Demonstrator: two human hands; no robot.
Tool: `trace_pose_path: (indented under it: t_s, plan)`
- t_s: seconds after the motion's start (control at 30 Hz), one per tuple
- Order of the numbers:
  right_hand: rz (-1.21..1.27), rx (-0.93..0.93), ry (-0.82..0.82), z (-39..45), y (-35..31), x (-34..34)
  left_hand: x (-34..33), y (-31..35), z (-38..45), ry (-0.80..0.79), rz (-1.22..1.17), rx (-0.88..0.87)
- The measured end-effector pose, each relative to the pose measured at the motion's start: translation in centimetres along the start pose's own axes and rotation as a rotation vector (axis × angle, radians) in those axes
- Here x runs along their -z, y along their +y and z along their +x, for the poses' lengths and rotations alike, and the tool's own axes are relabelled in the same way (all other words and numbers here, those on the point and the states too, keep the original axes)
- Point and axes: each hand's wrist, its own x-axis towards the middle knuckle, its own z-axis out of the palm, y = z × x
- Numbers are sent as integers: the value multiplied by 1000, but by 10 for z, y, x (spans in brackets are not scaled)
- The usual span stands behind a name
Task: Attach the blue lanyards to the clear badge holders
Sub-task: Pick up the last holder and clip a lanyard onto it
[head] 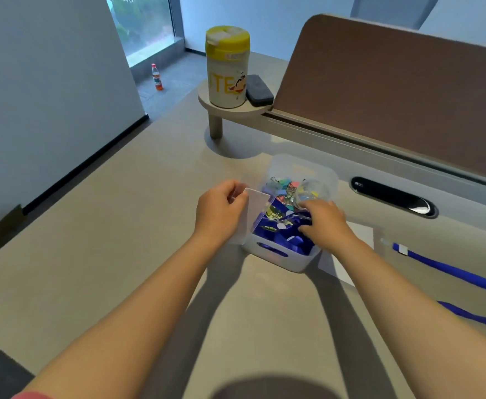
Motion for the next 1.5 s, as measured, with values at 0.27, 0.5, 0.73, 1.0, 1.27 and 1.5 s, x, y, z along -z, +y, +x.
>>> trace_pose_path:
  t_s: [0.27, 0.5, 0.73, 1.0, 1.27, 1.5]
  plan:
    - [119, -21, 77, -74, 62, 31, -37, 39, -44, -84, 125, -210]
    - [210, -193, -66, -175, 161, 13, -98, 70, -140, -230, 192, -310]
    - [136, -140, -228, -246, 215, -38, -148, 65, -215, -354, 274, -316]
    - [6, -12, -194, -274, 219, -78, -161, 50, -241, -347, 354, -274]
    - [-292, -24, -118, -259, 209, -77, -149, 41, -240, -288, 387, -218]
    - [-315, -264, -194, -240, 205, -60, -136, 39, -233, -234, 371, -155]
